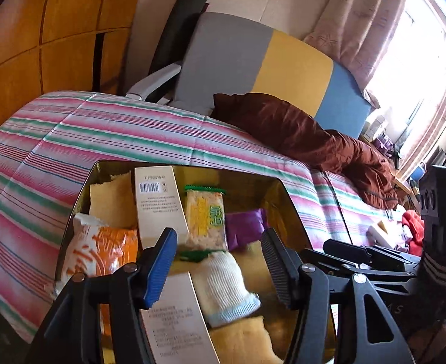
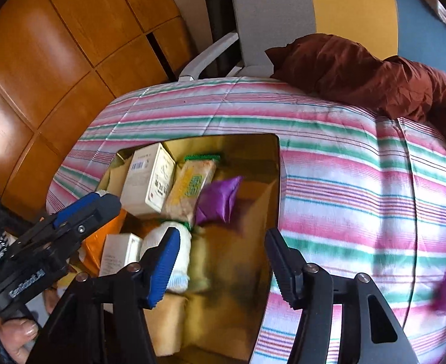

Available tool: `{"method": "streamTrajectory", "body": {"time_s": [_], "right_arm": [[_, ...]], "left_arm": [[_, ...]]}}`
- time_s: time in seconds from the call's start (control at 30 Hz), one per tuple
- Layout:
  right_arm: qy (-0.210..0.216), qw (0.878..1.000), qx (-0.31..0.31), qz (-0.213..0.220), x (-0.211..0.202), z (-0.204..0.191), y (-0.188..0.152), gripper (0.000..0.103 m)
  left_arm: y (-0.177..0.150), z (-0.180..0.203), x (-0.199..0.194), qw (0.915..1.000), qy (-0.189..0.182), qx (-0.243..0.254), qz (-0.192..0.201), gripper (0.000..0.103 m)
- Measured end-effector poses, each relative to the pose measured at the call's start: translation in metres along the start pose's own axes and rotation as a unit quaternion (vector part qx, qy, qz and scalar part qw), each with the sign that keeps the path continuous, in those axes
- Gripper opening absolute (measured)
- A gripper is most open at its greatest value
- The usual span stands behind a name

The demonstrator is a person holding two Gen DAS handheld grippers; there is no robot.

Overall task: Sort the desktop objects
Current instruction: 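Open both tools to release the cracker pack and purple packet into the tray, then move both open tools back toward the pile of items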

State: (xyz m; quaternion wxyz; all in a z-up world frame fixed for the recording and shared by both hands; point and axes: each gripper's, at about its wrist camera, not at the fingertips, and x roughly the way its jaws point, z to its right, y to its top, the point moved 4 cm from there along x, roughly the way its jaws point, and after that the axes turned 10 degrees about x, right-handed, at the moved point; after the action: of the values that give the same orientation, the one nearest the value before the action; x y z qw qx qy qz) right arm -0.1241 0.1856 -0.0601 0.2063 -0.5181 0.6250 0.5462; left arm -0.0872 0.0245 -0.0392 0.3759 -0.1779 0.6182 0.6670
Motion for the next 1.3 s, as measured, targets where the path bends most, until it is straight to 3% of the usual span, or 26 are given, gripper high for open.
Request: {"method": "streamTrajectory", "body": {"time_s": [0.6, 0.8, 0.93, 1.3], "right_arm": [[-0.044, 0.998, -0.016, 0.049, -0.044, 0.023, -0.035, 0.069], [-0.056, 0.997, 0.006, 0.056, -0.059, 0.051, -0.043, 0.07], [-0.067, 0.996, 0.032, 0.052, -0.064, 0.075, -0.048, 0.077], [-0.118, 0.987, 0.11, 0.026, -0.075, 0.141, -0.061, 0.077]], "left_arm": [[-0.016, 0.029, -0.021, 0.9976, 0.045, 0.053, 0.001, 0.06], [-0.021, 0.049, -0.018, 0.9965, 0.027, 0.079, -0.005, 0.06], [-0.023, 0.058, -0.016, 0.9964, 0.005, 0.084, -0.009, 0.06], [-0.033, 0.095, -0.01, 0.992, -0.047, 0.114, -0.027, 0.061]]}}
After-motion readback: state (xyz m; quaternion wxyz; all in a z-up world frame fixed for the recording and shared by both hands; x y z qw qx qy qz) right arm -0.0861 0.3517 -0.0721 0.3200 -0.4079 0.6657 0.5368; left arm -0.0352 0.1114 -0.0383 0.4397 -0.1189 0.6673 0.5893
